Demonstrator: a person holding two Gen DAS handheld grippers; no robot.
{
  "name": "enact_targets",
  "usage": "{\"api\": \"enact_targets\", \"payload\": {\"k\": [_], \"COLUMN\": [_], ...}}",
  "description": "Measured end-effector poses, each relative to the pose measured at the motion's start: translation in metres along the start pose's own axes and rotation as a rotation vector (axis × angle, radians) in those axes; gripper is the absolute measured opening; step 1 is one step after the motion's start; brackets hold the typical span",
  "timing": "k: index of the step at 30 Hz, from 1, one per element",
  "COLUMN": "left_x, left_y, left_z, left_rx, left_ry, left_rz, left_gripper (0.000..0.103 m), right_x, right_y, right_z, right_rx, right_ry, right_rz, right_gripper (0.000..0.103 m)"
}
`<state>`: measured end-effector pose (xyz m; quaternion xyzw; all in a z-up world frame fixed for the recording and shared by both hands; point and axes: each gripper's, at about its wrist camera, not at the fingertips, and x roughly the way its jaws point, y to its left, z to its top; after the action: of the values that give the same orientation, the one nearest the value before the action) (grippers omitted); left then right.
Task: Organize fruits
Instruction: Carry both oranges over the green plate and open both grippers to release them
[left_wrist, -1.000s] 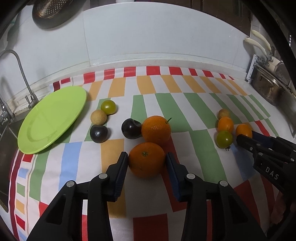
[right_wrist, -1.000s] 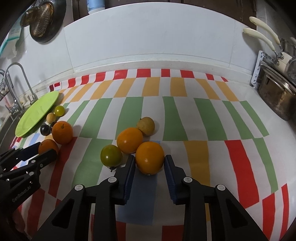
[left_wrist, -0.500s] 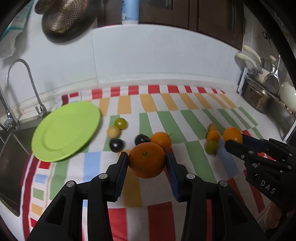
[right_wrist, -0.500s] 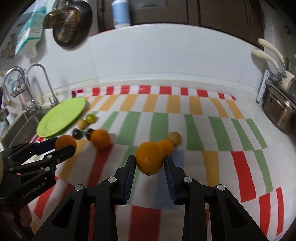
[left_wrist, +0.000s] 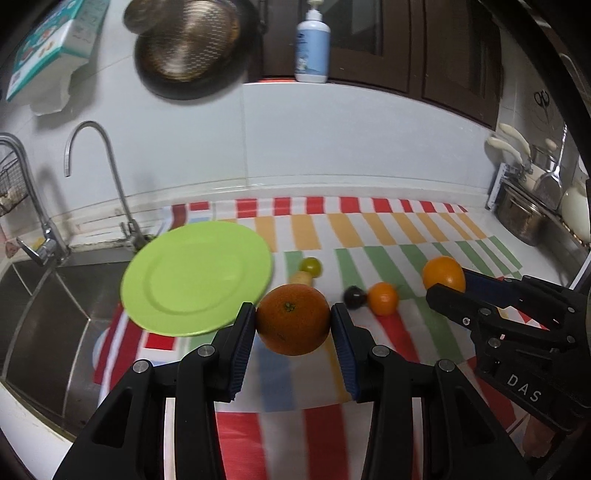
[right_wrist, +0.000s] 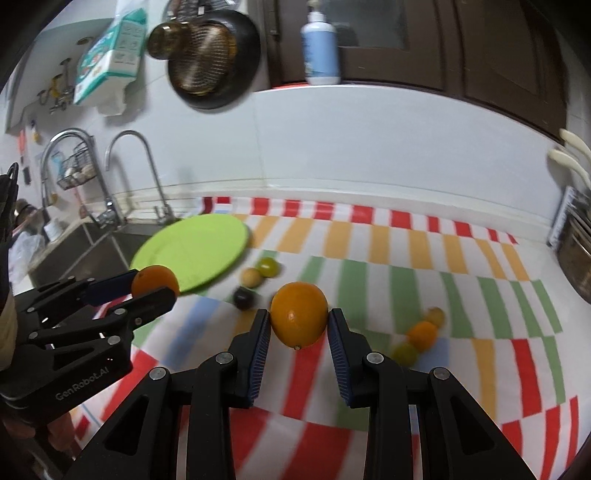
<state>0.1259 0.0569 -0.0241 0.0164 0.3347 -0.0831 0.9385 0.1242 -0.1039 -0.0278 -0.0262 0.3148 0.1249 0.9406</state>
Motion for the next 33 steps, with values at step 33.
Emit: {"api": "enact_targets", "payload": {"k": [33], "left_x": [0.081], "left_y": [0.153], "left_z": [0.014], "left_rx": [-0.011], "left_ry": [0.109], "left_rz": [0.022], "left_gripper": [0.041], "right_x": [0.158], "right_y": [0.119], "right_z": [0.057], "right_rx": [-0.041], "right_ry": [0.166], "right_rz": [0.162], "right_gripper": [0.033]}}
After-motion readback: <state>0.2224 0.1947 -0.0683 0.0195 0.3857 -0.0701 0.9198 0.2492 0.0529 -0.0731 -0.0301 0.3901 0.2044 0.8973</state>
